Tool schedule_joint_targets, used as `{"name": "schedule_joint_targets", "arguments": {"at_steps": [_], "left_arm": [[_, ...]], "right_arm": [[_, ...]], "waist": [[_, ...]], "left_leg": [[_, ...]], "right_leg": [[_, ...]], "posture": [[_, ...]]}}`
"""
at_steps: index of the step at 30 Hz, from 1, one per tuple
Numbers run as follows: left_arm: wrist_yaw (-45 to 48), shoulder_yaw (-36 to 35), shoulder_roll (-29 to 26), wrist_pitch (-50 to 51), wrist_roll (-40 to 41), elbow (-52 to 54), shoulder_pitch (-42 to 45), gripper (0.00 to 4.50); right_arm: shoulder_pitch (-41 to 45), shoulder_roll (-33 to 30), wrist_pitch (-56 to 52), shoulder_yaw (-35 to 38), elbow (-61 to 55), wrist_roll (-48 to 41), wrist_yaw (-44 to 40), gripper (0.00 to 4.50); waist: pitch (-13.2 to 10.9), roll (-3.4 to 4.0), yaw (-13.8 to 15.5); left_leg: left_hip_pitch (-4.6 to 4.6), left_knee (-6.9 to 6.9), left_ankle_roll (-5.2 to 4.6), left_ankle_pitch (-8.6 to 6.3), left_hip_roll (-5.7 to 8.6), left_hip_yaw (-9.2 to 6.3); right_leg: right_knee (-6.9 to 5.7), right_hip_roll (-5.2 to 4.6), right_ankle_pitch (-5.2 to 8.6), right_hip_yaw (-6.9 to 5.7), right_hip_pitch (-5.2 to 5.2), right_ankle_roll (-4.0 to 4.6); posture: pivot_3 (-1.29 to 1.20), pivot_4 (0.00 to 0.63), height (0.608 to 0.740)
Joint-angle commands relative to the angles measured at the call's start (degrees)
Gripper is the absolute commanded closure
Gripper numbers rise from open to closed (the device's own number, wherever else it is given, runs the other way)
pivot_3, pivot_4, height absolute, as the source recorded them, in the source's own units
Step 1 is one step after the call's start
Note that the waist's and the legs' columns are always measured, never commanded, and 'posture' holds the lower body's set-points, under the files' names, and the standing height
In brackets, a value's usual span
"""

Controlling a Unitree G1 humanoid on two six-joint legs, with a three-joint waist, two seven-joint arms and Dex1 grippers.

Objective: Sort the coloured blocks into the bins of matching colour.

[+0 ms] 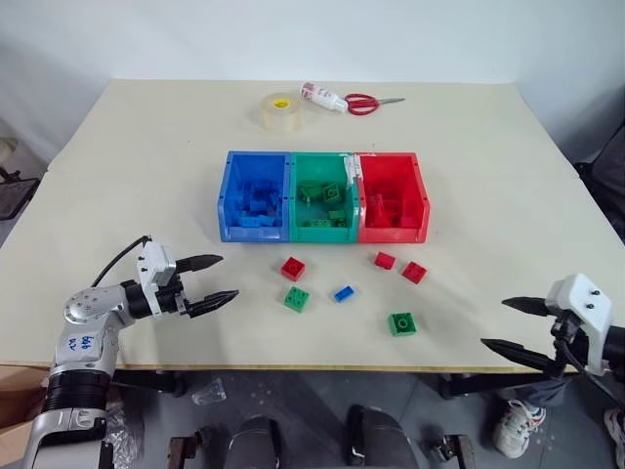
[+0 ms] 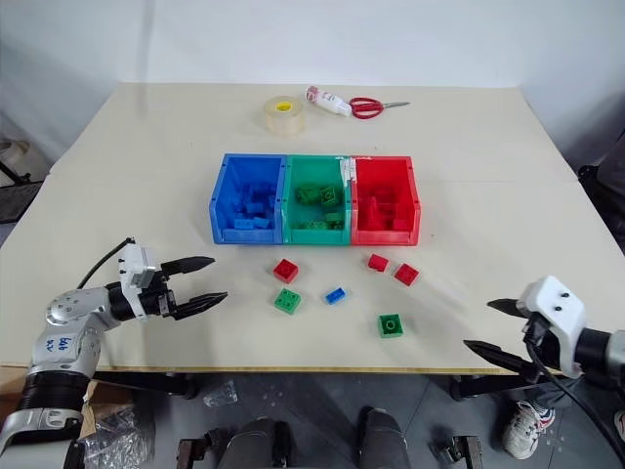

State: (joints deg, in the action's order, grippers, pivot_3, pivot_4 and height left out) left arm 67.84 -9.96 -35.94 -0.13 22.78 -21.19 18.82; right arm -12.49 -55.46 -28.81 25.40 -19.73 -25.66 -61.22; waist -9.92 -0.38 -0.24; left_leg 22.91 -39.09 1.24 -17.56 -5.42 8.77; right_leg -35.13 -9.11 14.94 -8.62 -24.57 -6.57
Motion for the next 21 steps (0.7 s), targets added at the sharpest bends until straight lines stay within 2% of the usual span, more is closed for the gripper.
{"name": "schedule_joint_targets", "arguments": {"at_steps": [1,7,13,21], "left_arm": [[-0.36,0.13,0.88,-0.84,0.31,1.24,0.24,0.04],[-1.86,0.25,2.81,-0.51,0.94,4.87,-1.74,0.04],[-3.95,-0.05,3.99,0.48,1.44,9.21,-4.69,0.04],[-6.03,-0.81,4.48,0.52,1.82,11.68,-7.55,0.0]], "right_arm": [[3.95,1.03,-3.14,-5.55,-3.69,-1.52,2.3,0.0],[14.18,4.34,-2.12,-20.17,1.78,3.27,3.09,0.0],[20.32,7.52,0.05,-27.37,5.98,6.28,2.8,0.0],[22.83,10.26,0.83,-28.76,5.34,6.62,4.1,2.62]], "waist": [[0.0,-0.01,0.05],[0.02,-0.05,0.06],[0.04,-0.07,0.09],[0.05,-0.08,0.02]], "left_leg": [[0.01,0.0,0.0,0.0,0.0,0.0],[0.04,-0.01,0.0,0.0,0.01,-0.01],[0.03,-0.02,0.0,0.0,0.01,0.0],[0.02,-0.02,0.0,0.0,-0.03,-0.01]], "right_leg": [[-0.01,0.0,0.0,-0.01,-0.01,0.0],[-0.04,0.0,0.0,-0.01,0.0,0.0],[-0.08,0.0,0.0,-0.02,-0.01,0.0],[-0.1,0.03,0.0,-0.02,-0.01,0.01]], "posture": [[0.0,0.15,0.74],[0.0,0.15,0.74],[0.0,0.15,0.74],[0.0,0.15,0.74]]}}
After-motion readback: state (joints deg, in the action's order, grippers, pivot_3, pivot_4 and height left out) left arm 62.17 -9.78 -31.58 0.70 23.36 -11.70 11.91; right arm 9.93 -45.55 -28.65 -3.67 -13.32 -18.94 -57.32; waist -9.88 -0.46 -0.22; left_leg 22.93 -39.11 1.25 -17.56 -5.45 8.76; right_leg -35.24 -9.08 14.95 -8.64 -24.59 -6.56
